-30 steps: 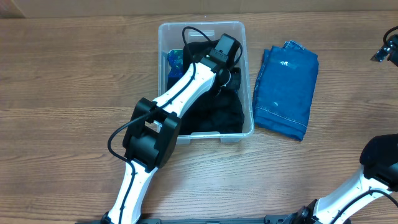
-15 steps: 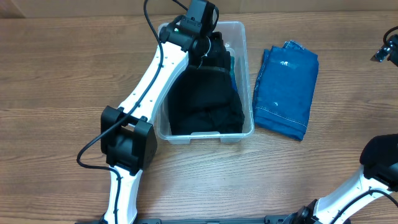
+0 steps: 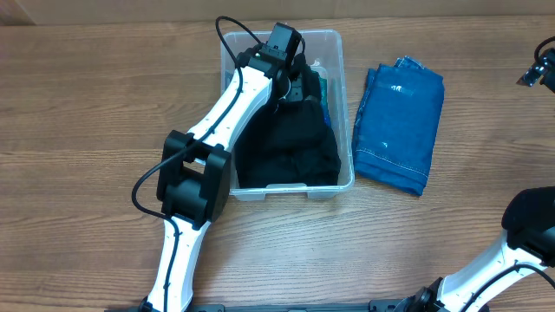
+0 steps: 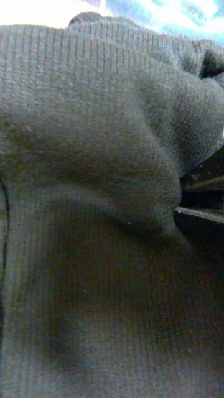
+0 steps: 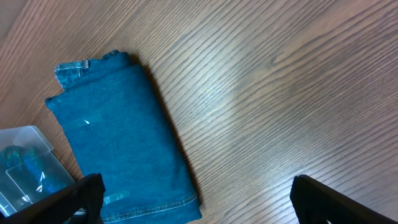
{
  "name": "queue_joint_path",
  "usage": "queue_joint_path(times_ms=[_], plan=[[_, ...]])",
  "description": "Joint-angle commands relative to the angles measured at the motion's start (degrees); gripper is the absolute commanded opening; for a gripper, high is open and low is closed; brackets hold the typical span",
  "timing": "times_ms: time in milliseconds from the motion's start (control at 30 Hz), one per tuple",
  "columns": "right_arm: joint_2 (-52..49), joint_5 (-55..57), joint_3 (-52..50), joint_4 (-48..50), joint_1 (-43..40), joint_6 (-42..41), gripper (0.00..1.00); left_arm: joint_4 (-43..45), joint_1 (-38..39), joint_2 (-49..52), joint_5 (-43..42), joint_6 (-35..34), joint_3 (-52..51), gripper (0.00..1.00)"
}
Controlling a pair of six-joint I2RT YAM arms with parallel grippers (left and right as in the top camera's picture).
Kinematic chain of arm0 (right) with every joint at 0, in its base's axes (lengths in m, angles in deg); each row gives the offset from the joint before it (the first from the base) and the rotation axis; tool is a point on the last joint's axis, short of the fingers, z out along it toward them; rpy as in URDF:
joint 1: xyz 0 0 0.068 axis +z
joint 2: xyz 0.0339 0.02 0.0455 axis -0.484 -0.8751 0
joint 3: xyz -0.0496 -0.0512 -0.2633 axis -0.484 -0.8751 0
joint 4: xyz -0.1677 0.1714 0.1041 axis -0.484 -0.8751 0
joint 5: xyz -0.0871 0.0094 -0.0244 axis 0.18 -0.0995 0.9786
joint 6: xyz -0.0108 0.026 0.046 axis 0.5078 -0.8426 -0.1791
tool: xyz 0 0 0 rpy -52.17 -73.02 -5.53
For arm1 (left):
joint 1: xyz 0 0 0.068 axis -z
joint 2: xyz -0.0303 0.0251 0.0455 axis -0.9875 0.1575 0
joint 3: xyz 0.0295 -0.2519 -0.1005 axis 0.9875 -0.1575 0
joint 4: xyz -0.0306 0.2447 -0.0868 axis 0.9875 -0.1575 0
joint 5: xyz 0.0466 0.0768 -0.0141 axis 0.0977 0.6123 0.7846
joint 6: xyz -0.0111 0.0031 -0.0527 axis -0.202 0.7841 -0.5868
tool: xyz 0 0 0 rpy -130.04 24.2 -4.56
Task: Pack container
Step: 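Lower the black garment into the bin and press it down with left gripper, then open the left gripper and withdraw it to the upper left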
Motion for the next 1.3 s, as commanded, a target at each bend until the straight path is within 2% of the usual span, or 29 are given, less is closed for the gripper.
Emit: queue_joint_path(times_ms=[0, 33, 200, 433, 700, 800, 933, 1000, 1067, 1100, 1167, 1267], plan=[[0.57, -0.04, 0.72, 0.13, -0.07, 0.13, 1.0, -2.91, 0.55, -2.84, -2.54, 1.29, 3.74, 0.17], [0.57, -0.04, 0.72, 0.13, -0.07, 0.13, 1.0, -3.15, 0.55, -6.12, -2.54, 1.53, 4.87, 0.28], [0.57, -0.04, 0.72, 0.13, -0.07, 0.13, 1.0, -4.98, 1.31, -12.33, -2.54, 1.49, 5.01, 0.31], [0.57, -0.04, 0.72, 0.13, -0.07, 0.13, 1.0, -17.07, 2.73, -10.19, -2.49, 1.53, 1.46, 0.26], [0.57, -0.04, 0.72, 0.13, -0.07, 0.13, 1.0, -9.51, 4.55, -9.75, 0.07, 1.51, -13.33, 0.25], [0.57, -0.04, 0.72, 0.13, -0.07, 0.13, 1.0, -9.4, 4.02, -10.14, -0.13, 1.49, -13.03, 0.22], [0.57, -0.04, 0.72, 0.13, -0.07, 0.13, 1.0, -11.47, 2.36, -11.58, -2.05, 1.53, -6.71, 0.24], [0.57, -0.04, 0.72, 0.13, -0.07, 0.13, 1.0, -14.27, 0.96, -13.25, -2.56, 2.34, -1.05, 0.29], [0.57, -0.04, 0.72, 0.13, -0.07, 0.13, 1.0, -16.06, -0.74, -14.75, -2.34, 4.11, 3.43, 0.39], [0.57, -0.04, 0.72, 0.13, -0.07, 0.13, 1.0, -16.76, -1.66, -15.39, -2.25, 4.17, 5.07, 0.58], [0.57, -0.04, 0.72, 0.13, -0.07, 0.13, 1.0, -17.84, -3.78, -16.63, -1.64, 4.11, 7.21, 0.78], [0.57, 0.0, 0.72, 0.13, -0.07, 0.15, 1.0, -18.69, -8.07, -18.62, 0.76, 4.13, 8.04, 0.87]])
